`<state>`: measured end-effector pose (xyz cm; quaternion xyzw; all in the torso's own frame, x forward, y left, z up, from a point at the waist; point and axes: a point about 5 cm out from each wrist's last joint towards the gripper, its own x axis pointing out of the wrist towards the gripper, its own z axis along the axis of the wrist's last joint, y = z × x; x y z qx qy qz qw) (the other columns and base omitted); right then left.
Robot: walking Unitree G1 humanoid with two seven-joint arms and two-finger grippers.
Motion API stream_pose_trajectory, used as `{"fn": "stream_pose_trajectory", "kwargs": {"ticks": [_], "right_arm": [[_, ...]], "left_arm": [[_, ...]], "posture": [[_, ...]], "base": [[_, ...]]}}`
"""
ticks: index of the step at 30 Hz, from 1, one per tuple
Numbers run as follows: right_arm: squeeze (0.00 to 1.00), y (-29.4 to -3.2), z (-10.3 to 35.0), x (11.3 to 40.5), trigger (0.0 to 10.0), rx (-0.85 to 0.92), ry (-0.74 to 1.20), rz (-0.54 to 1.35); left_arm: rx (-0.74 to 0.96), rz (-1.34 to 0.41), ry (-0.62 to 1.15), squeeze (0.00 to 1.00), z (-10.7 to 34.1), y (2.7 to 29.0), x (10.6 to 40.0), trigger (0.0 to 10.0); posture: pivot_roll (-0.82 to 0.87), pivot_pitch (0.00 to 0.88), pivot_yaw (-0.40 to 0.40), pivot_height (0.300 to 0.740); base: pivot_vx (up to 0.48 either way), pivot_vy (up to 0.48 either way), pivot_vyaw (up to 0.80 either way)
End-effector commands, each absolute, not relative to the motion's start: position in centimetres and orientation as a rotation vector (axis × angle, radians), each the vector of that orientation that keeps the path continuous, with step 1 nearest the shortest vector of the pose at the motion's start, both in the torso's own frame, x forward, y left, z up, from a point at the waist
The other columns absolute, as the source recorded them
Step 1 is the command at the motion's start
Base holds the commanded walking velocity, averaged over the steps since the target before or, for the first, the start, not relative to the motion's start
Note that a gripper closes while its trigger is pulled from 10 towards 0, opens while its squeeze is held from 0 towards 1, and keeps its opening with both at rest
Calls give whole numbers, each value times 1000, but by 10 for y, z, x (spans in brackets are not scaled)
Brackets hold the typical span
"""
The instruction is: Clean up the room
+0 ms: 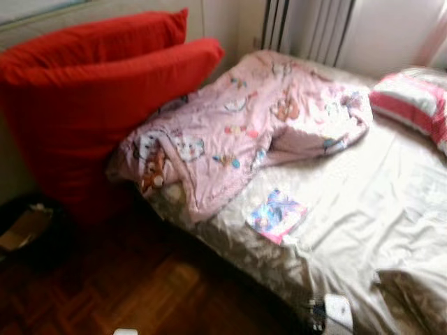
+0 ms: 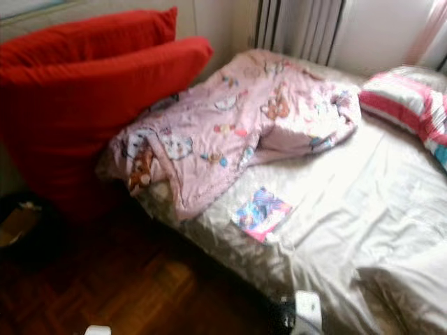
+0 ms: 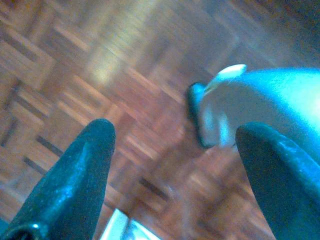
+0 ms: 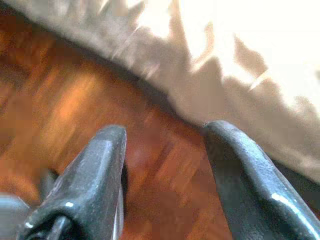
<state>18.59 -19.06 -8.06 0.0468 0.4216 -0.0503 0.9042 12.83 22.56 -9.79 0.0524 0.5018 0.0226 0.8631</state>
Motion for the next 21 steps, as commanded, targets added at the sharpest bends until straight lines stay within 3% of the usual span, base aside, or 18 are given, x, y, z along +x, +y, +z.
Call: {"fn": "stream_pose_trajectory", "kwargs": {"ticks": [1, 7, 12, 21], "right_arm": [[0, -186, -84, 182, 10000, 129, 895, -117], [0, -191, -83, 182, 10000, 184, 886, -212], [0, -186, -86, 178, 10000, 132, 913, -132], [0, -189, -90, 168, 10000, 162, 926, -189]], "left_arm": [[129, 35, 1073, 0, -98, 229, 126, 10000], [145, 8, 1073, 0, -99, 226, 125, 10000], [157, 1, 1072, 0, -99, 227, 123, 10000], [155, -19, 1073, 0, -100, 230, 118, 10000]], "posture": [[-21, 107, -14, 740], [-49, 124, 7, 740], [-61, 133, 4, 740], [-85, 118, 42, 740]], "base": [[0, -270, -744], [0, -263, -741], [0, 0, -735], [0, 0, -738]]}}
